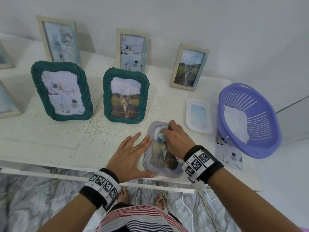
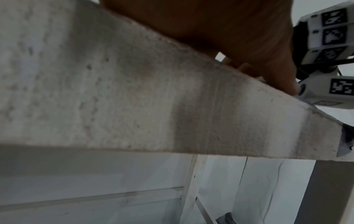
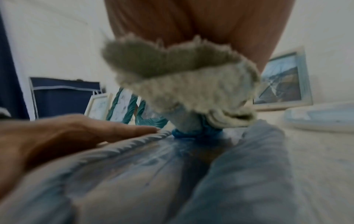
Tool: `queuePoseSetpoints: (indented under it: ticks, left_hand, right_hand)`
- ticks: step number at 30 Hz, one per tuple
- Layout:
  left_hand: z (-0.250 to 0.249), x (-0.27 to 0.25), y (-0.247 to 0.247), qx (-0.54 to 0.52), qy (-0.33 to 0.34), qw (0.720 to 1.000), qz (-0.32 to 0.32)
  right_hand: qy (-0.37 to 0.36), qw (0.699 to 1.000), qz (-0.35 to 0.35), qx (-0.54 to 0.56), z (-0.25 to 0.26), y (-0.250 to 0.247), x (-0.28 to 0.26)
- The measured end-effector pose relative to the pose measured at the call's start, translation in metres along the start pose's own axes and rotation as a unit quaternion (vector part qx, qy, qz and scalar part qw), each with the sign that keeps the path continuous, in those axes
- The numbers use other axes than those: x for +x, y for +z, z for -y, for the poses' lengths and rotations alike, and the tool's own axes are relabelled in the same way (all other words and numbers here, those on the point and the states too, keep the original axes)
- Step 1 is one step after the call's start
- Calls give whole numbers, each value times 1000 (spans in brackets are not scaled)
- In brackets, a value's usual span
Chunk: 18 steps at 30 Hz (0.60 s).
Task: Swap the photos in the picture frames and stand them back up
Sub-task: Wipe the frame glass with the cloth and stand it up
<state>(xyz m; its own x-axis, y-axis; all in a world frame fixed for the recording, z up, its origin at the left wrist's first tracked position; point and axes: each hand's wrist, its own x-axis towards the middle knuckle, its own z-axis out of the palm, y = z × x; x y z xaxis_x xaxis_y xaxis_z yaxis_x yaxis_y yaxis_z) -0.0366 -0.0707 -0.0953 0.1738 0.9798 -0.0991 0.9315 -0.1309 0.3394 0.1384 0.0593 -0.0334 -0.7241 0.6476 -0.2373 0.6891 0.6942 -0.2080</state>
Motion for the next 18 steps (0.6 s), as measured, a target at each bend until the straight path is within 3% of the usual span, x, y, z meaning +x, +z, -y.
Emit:
queuePoseSetpoints:
  ticks: [5,11,18]
  left_hand:
    - [0,0,3,-2,6,1000,-16]
    - [1,-1,3,-5,10,1000,-20]
    - [2,-1,4,-12,12,1000,-23]
  right_hand:
    - [-102,993,51,19,4,10,-35]
    - [-9,1000,8,-1,-3,2,-15]
    - [-85,994,70,9,7,7,-45]
